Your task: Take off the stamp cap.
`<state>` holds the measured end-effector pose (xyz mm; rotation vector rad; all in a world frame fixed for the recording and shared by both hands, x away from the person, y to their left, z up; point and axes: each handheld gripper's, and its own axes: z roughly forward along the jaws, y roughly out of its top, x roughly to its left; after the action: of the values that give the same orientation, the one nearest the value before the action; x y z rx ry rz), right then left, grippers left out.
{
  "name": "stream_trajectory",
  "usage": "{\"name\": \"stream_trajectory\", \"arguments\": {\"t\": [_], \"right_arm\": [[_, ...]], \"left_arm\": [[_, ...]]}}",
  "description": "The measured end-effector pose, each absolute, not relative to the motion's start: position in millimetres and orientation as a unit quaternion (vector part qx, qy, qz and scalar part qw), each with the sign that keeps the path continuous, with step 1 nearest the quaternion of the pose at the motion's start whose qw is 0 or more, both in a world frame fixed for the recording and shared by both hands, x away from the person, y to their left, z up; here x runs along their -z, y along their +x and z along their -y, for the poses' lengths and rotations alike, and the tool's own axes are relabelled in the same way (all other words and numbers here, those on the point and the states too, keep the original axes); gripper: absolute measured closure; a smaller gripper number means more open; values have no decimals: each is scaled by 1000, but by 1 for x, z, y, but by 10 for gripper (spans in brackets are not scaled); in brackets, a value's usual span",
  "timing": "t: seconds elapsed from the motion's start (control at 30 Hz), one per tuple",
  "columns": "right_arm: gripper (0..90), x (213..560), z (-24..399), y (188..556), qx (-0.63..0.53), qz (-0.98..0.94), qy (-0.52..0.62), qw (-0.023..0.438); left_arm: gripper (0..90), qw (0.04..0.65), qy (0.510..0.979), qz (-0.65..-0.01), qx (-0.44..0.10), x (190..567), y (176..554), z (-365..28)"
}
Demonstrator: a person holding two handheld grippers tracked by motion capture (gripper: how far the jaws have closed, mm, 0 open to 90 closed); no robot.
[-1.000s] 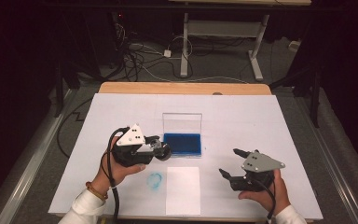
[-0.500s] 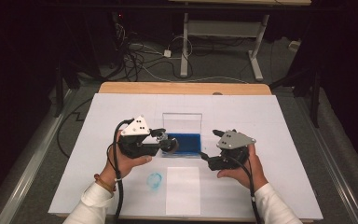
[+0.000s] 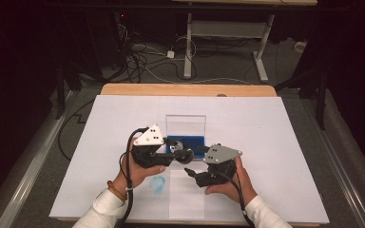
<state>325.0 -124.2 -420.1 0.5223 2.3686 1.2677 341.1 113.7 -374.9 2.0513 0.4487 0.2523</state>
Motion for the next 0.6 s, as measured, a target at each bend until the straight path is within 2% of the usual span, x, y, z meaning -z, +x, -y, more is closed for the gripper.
{"name": "stream_trajectory", "arguments": {"t": [0.2,0.33,0.57,0.6], "right_arm": [[288,424,120,319,-449,-851,179,207],[334,427,123,317,-444,-851,179,214],[360,431,126,316,-432,-860,176,208],[387,431,126,316,-429,-862,172,209]], "left_arm": [[547,485,855,-162,-84,380,333,-98],[547,481,860,-155,-79,379,331,-95],[547,478,861,-156,-76,379,332,-96],[547,478,861,-155,-75,380,332,-96]]}}
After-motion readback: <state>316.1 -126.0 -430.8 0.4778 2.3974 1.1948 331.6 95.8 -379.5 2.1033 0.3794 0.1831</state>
